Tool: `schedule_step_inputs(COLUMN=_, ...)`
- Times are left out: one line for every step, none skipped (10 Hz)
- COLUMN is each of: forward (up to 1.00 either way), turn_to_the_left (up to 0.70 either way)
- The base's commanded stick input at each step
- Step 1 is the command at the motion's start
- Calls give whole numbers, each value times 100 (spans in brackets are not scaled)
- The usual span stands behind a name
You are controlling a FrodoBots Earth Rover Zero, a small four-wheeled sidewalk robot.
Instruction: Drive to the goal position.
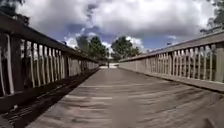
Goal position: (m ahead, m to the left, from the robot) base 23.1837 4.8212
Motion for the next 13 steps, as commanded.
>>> schedule_step_inputs(forward=70, turn_to_the_left=0)
schedule_step_inputs(forward=70, turn_to_the_left=0)
schedule_step_inputs(forward=70, turn_to_the_left=0)
schedule_step_inputs(forward=70, turn_to_the_left=0)
schedule_step_inputs(forward=70, turn_to_the_left=0)
schedule_step_inputs(forward=70, turn_to_the_left=0)
schedule_step_inputs(forward=70, turn_to_the_left=0)
schedule_step_inputs(forward=70, turn_to_the_left=0)
schedule_step_inputs(forward=70, turn_to_the_left=0)
schedule_step_inputs(forward=70, turn_to_the_left=0)
schedule_step_inputs(forward=70, turn_to_the_left=0)
schedule_step_inputs(forward=70, turn_to_the_left=0)
schedule_step_inputs(forward=70, turn_to_the_left=0)
